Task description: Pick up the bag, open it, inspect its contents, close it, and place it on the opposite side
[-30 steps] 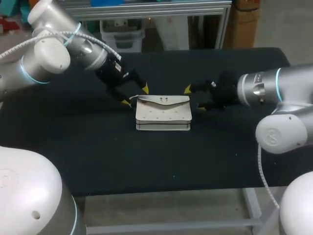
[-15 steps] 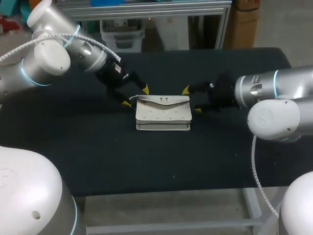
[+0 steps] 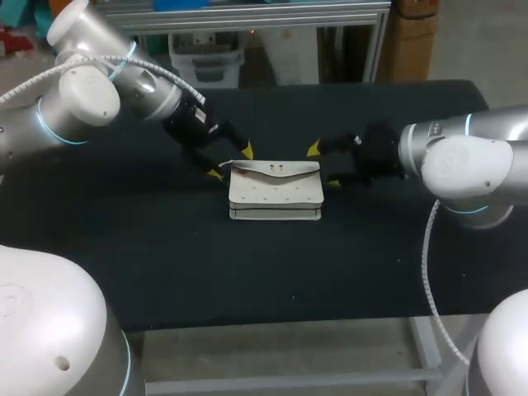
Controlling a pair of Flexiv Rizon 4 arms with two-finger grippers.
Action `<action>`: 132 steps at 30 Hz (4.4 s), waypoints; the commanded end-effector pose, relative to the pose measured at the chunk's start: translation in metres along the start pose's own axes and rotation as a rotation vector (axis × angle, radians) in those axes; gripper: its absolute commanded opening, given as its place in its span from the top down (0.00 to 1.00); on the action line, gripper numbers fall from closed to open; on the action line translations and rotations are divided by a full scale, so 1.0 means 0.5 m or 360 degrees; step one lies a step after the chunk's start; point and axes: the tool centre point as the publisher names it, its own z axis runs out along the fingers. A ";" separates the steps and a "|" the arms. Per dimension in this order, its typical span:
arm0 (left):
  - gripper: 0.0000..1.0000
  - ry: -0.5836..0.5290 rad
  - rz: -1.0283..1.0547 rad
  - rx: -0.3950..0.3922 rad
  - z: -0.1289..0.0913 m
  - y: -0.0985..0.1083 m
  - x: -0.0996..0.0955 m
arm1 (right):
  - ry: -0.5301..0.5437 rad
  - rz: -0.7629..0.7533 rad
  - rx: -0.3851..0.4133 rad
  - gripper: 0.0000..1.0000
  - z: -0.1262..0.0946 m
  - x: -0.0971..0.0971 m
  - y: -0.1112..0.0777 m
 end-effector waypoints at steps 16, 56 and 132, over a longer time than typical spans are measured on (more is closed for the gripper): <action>0.06 0.0066 -0.0103 -0.0023 0.028 -0.008 -0.011 | 0.0146 -0.0017 0.2027 0.49 0.032 -0.007 0.000; 0.16 0.0107 -0.0117 -0.0030 0.033 -0.010 -0.016 | 0.0044 -0.0241 0.1333 0.53 0.001 -0.004 -0.011; 0.55 0.0286 -0.0207 0.0085 0.051 0.036 0.002 | -0.0067 -0.0277 0.0645 0.50 -0.003 -0.030 -0.007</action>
